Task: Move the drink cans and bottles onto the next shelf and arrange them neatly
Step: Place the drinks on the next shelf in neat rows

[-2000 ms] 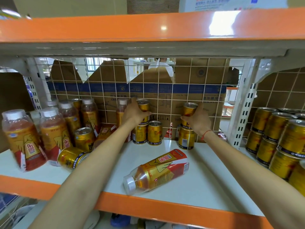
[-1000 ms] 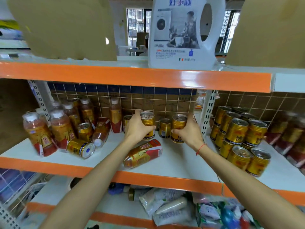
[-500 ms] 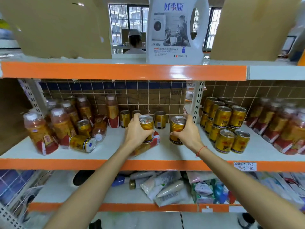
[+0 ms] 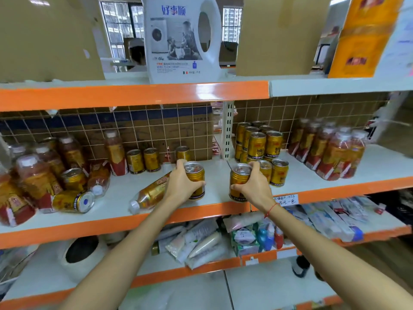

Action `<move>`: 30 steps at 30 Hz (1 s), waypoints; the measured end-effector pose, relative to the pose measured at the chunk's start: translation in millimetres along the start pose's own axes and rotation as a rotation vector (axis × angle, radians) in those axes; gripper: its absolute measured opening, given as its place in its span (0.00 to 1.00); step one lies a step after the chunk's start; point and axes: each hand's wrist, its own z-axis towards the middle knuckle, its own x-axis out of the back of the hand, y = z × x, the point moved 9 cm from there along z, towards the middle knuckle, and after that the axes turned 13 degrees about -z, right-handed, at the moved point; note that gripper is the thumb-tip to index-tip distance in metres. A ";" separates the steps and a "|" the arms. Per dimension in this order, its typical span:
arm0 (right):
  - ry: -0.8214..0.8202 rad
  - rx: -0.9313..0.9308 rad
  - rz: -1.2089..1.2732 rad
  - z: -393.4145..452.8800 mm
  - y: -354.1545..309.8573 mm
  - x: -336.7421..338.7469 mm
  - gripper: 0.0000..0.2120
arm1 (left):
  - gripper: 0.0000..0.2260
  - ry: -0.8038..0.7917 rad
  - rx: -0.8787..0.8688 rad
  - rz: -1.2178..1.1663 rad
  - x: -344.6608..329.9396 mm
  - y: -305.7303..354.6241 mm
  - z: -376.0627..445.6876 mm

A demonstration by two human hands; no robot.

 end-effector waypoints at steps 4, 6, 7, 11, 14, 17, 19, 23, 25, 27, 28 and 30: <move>0.022 -0.034 0.020 2.4 40.8 29.6 0.35 | 0.34 -0.028 -0.021 0.004 -43.1 29.5 0.0; 0.025 -0.030 0.001 7.3 60.9 47.0 0.34 | 0.32 -0.035 -0.039 -0.020 -66.8 47.6 -0.3; 0.027 -0.024 -0.004 11.1 71.3 55.9 0.33 | 0.32 -0.033 -0.046 -0.032 -79.1 56.0 -0.1; 0.022 0.012 -0.031 28.9 108.4 88.2 0.30 | 0.31 -0.024 -0.035 -0.066 -127.5 82.6 0.0; 0.014 0.051 -0.041 42.7 128.6 106.0 0.30 | 0.32 0.003 -0.036 -0.069 -156.8 101.7 -0.2; -0.010 0.077 -0.058 55.3 141.9 115.3 0.31 | 0.32 0.029 -0.032 -0.059 -175.2 114.7 0.3; -0.015 0.095 -0.058 62.2 145.9 118.4 0.33 | 0.32 0.048 -0.032 -0.043 -180.6 120.2 0.9; -0.015 0.123 -0.050 72.8 148.9 117.1 0.33 | 0.34 0.061 -0.036 -0.038 -185.7 126.1 7.3; -0.015 0.125 -0.043 79.2 148.0 115.2 0.32 | 0.35 0.063 -0.034 -0.044 -186.8 126.4 13.4; -0.012 0.133 -0.027 85.0 144.1 114.4 0.32 | 0.37 0.063 -0.040 -0.063 -187.1 127.8 18.6; -0.005 0.133 -0.017 87.8 143.0 113.2 0.32 | 0.37 0.060 -0.049 -0.070 -187.5 128.2 21.9; 0.005 0.125 -0.009 92.4 143.2 111.2 0.33 | 0.38 0.056 -0.059 -0.078 -188.4 127.9 27.6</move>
